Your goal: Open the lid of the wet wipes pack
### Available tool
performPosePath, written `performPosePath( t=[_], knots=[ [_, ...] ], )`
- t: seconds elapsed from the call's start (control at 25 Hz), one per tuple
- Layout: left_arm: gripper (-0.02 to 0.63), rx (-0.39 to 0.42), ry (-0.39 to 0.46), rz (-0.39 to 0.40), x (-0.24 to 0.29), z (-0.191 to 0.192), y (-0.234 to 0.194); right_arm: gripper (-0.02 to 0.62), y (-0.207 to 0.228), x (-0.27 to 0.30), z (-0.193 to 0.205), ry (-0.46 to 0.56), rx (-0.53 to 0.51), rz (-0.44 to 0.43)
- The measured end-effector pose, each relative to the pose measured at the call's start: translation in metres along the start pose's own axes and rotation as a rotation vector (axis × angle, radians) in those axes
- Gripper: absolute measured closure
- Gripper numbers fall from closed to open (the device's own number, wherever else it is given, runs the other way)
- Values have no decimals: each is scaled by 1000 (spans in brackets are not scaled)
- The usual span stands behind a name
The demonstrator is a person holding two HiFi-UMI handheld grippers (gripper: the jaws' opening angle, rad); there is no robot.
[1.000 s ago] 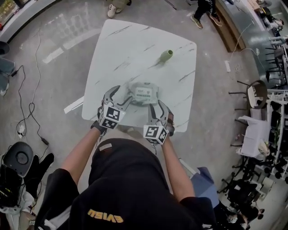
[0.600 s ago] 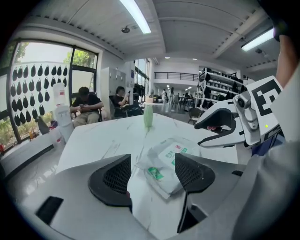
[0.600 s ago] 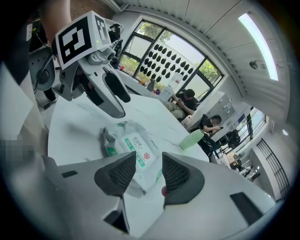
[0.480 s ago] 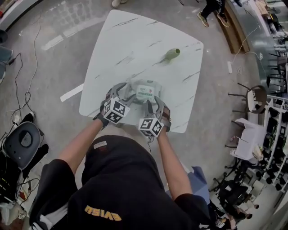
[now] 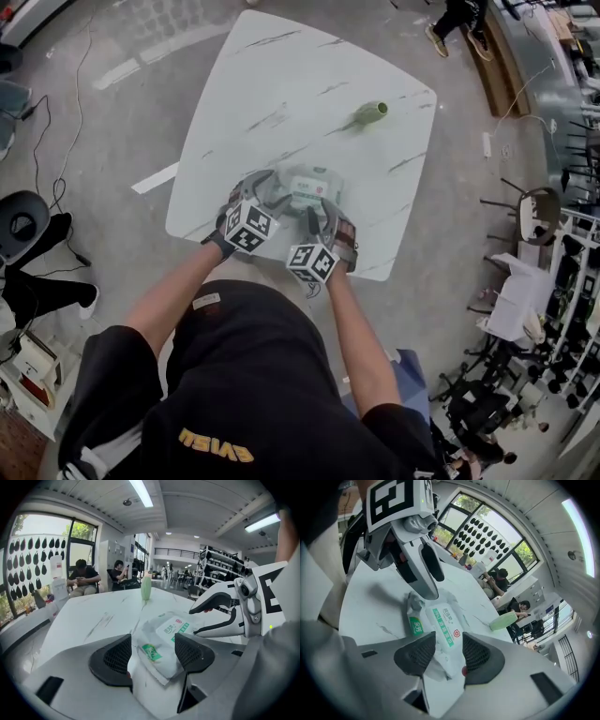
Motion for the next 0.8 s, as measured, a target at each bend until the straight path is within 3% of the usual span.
performPosePath(
  t=[0.48, 0.8],
  knots=[
    [337, -30, -49, 0, 11, 9, -2, 431, -12, 6, -11, 28, -213, 4],
    [354, -46, -55, 4, 16, 16, -2, 509, -21, 12, -11, 30, -293, -13]
  ],
)
Point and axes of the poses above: the fingertips, and each gripper's own axes: x forward along the fingers, y to its right, z out of its underside, the point moved 6 cm from there along -x, backward along the fingers, and after that the axes turned 13 degrees about -y, right-handed, at the moved point
